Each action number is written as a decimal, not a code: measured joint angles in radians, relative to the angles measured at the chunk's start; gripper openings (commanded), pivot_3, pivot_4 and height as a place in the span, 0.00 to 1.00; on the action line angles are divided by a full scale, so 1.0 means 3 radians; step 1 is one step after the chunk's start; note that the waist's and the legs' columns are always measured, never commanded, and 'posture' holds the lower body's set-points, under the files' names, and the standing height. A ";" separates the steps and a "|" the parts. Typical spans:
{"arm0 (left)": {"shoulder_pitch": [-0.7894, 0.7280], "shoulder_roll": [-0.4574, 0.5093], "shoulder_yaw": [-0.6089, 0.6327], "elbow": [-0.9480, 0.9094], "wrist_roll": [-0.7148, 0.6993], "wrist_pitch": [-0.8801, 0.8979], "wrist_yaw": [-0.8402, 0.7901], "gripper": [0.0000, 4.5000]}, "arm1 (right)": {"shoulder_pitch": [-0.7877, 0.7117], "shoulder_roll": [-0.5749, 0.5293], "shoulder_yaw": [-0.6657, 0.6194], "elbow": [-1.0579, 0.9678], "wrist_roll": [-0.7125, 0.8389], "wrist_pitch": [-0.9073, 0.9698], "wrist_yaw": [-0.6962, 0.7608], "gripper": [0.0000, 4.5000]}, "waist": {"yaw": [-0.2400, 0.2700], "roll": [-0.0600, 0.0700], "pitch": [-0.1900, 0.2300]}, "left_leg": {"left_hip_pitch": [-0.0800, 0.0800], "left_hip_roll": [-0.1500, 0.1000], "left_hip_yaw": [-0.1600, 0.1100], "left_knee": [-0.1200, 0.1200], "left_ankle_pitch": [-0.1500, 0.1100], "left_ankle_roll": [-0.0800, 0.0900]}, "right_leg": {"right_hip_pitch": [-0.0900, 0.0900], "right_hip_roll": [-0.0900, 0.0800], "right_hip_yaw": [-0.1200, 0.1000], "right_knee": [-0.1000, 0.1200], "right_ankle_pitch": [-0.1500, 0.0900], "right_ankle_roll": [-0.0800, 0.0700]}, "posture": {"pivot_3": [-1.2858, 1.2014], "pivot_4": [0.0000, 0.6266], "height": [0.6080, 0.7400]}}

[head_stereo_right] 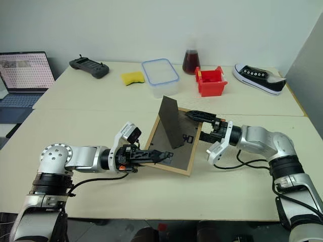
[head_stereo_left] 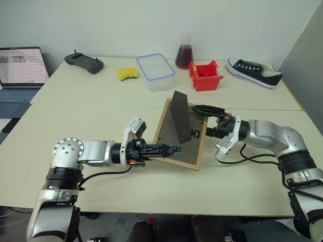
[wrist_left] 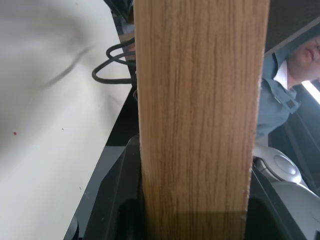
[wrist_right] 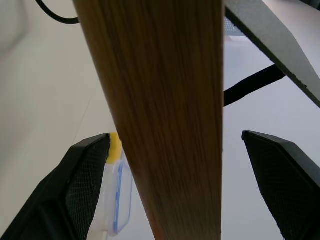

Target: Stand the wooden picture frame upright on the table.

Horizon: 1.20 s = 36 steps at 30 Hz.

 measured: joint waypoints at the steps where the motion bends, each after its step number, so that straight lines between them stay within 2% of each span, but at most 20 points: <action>1: 0.0043 0.0022 -0.0033 -0.0037 -0.0064 -0.0065 0.0062 0.28 | -0.0033 0.0016 0.0035 0.0057 0.0013 -0.0025 -0.0044 0.87 | 0.0000 0.0000 0.0000 | 0.0000 -0.0002 0.0001 0.0000 0.0000 0.0000 | 0.0001 -0.0001 0.0000 0.0000 0.0000 0.0000 | 0.52 0.24 1.00; 11: 0.0167 0.0035 -0.0059 -0.0250 -0.0217 -0.0253 0.0104 0.28 | -0.0087 -0.0037 0.0099 0.0136 0.0044 -0.0139 -0.0164 0.39 | -0.0002 0.0000 0.0000 | 0.0001 -0.0002 0.0002 0.0001 0.0000 0.0000 | 0.0002 0.0001 -0.0002 0.0000 0.0000 0.0000 | 0.52 0.24 1.00; 13: 0.0170 0.0056 -0.0080 -0.0265 -0.0238 -0.0278 0.0092 0.28 | -0.0087 -0.0050 0.0107 0.0124 0.0032 -0.0130 -0.0164 0.33 | -0.0002 0.0000 0.0000 | 0.0002 -0.0002 0.0002 0.0000 0.0000 0.0000 | 0.0002 0.0001 0.0000 0.0001 0.0000 0.0000 | 0.52 0.24 1.00; 15: 0.0173 0.0059 -0.0101 -0.0268 -0.0238 -0.0303 0.0084 0.44 | -0.0087 -0.0054 0.0111 0.0123 0.0032 -0.0115 -0.0163 0.33 | -0.0002 0.0000 0.0000 | 0.0002 -0.0002 0.0002 0.0000 0.0000 0.0000 | 0.0002 0.0001 -0.0001 0.0001 0.0000 0.0000 | 0.52 0.24 1.00; 19: 0.0174 0.0152 -0.0087 -0.0418 -0.0237 -0.0418 0.0067 0.64 | -0.0081 -0.0054 0.0137 0.0126 0.0068 -0.0076 -0.0146 0.30 | -0.0002 0.0000 0.0000 | 0.0002 -0.0002 0.0002 0.0000 0.0000 0.0000 | 0.0002 0.0001 0.0000 0.0001 0.0000 0.0000 | 0.52 0.24 1.00; 23: 0.0165 0.0190 -0.0028 -0.0376 -0.0239 -0.0550 0.0090 0.83 | -0.0069 -0.0059 0.0177 0.0142 0.0355 -0.0022 0.0018 0.30 | -0.0002 -0.0001 0.0000 | 0.0002 -0.0002 0.0002 0.0001 0.0000 0.0000 | 0.0003 0.0001 -0.0001 0.0002 0.0000 0.0000 | 0.52 0.24 1.00; 27: 0.0189 0.0458 0.0251 -0.0335 -0.0166 -0.0709 0.0117 1.00 | 0.0096 -0.0091 0.0382 0.0224 0.1305 0.0219 0.0659 0.30 | -0.0005 -0.0001 0.0000 | 0.0002 -0.0001 0.0002 0.0000 -0.0001 0.0001 | 0.0004 -0.0001 -0.0001 0.0001 0.0000 0.0000 | 0.52 0.24 1.00; 29: 0.0247 0.0552 0.0393 -0.0390 0.0053 -0.0812 0.0088 1.00 | 0.0214 -0.0091 0.0490 0.0177 0.1928 0.0569 0.1193 0.30 | -0.0005 -0.0001 0.0000 | 0.0002 0.0000 0.0000 0.0001 -0.0001 0.0002 | 0.0005 -0.0002 -0.0002 0.0001 0.0000 0.0000 | 0.52 0.24 1.00; 32: 0.0355 0.0779 0.0598 -0.0758 0.0673 -0.1021 0.0010 1.00 | 0.0401 0.0172 0.0516 -0.0083 0.3193 0.1796 0.2116 0.30 | -0.0007 -0.0002 0.0002 | 0.0003 0.0005 -0.0008 0.0000 0.0000 0.0001 | 0.0006 -0.0003 -0.0002 0.0004 0.0001 -0.0001 | 0.52 0.24 1.00; 36: 0.0514 0.0796 0.0667 -0.1445 0.1442 -0.1406 -0.0055 1.00 | 0.0302 0.0557 0.0289 -0.0389 0.4315 0.3550 0.2574 0.29 | 0.0005 0.0000 0.0003 | 0.0004 0.0005 -0.0006 0.0000 0.0000 0.0000 | 0.0005 -0.0002 -0.0001 0.0004 0.0000 -0.0001 | 0.52 0.24 1.00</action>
